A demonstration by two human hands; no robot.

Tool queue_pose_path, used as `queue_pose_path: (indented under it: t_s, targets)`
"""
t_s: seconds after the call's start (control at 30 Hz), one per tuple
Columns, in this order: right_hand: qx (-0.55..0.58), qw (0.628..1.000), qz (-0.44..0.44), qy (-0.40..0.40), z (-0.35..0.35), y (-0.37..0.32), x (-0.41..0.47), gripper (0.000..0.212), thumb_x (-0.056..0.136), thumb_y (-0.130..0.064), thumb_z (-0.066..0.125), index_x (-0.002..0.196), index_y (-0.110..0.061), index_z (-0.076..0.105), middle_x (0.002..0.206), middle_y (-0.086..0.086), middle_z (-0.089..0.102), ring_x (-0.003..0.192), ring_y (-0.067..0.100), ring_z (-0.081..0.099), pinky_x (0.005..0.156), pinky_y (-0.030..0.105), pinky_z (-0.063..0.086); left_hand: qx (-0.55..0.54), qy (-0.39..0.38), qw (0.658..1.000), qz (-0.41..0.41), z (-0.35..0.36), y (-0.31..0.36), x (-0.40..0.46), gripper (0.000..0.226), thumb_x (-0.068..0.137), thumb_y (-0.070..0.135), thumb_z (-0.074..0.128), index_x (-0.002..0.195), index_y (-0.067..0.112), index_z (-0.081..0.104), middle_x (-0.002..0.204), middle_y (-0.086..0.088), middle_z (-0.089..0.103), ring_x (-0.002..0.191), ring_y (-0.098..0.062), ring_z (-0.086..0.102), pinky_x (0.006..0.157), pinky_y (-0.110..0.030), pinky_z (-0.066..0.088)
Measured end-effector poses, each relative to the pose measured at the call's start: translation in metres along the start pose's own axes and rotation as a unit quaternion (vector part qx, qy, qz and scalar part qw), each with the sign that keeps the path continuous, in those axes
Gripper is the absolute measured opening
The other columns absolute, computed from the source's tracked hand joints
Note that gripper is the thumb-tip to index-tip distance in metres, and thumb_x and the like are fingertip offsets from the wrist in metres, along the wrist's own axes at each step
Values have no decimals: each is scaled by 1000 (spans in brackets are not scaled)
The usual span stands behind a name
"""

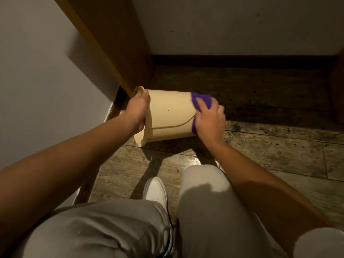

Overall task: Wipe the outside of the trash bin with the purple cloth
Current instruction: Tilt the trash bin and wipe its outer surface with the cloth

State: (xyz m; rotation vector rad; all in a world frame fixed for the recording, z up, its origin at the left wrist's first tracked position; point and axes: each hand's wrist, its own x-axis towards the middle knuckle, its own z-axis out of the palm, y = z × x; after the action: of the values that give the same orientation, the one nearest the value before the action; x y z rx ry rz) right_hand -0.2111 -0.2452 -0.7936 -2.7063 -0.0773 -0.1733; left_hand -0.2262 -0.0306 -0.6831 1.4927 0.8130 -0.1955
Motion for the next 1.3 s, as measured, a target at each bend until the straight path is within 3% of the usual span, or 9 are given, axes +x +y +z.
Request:
queue_pose_path:
  t_s: [0.13,0.37,0.5,0.6,0.67,0.8,0.9,1.03,1.3]
  targets:
    - [-33,998,57,-14,9,32,10,48,102,-28,53,148,-27,44,145,19,47,120,38,51,92,47,51,45,6,999,16,7,-3,7,61,105,56,40,160,29,36,156,-12,49,139,-38,50,116,-61,39]
    - [33,991,127,-9,-14,47,31,42,104,-29,48,146,-27,49,143,15,48,124,34,51,88,44,49,80,-46,994,60,5,8,-7,63,105,53,49,157,17,43,150,-15,55,137,-35,54,119,-55,39]
    - [149,986,58,38,-44,15,41,39,101,-32,52,140,-28,55,143,9,50,123,28,54,92,37,46,117,-108,987,22,8,-8,-19,78,103,67,33,165,20,27,164,-15,42,150,-36,41,124,-59,30]
    - [193,980,-31,47,-58,-36,31,40,98,-32,55,139,-28,56,143,10,50,121,28,54,88,32,41,93,-73,993,21,23,-10,-25,77,103,69,27,160,19,39,161,-15,47,148,-36,44,123,-59,31]
    - [167,980,-99,40,-54,-72,10,43,97,-33,57,139,-28,55,145,11,49,122,31,52,88,36,44,59,-79,995,30,29,-8,-26,67,105,67,25,144,22,56,153,-15,56,143,-33,51,120,-56,37]
    - [79,984,-159,21,-29,-83,-13,48,95,-35,61,142,-26,54,150,13,47,124,32,50,95,43,45,23,-61,998,4,22,-6,-21,66,105,66,29,141,19,59,136,-12,69,124,-27,66,106,-48,52]
    - [50,992,-114,21,-15,-49,-1,45,93,-34,61,138,-26,55,148,14,49,120,35,51,93,45,45,45,-4,999,-18,14,-4,-16,62,105,64,33,140,18,55,127,-13,71,109,-29,71,90,-44,57]
    - [1,1000,-16,17,5,13,8,48,96,-33,59,142,-25,48,145,19,48,116,37,53,89,44,47,55,34,997,-30,12,-8,-8,78,102,68,36,161,17,34,157,-11,50,141,-34,49,120,-53,36]
    - [60,975,207,-58,27,68,-7,50,100,-28,54,148,-23,44,147,17,41,126,37,49,90,46,48,30,3,1000,-9,5,1,-3,69,105,62,40,155,15,43,150,-13,57,136,-36,56,116,-53,43]
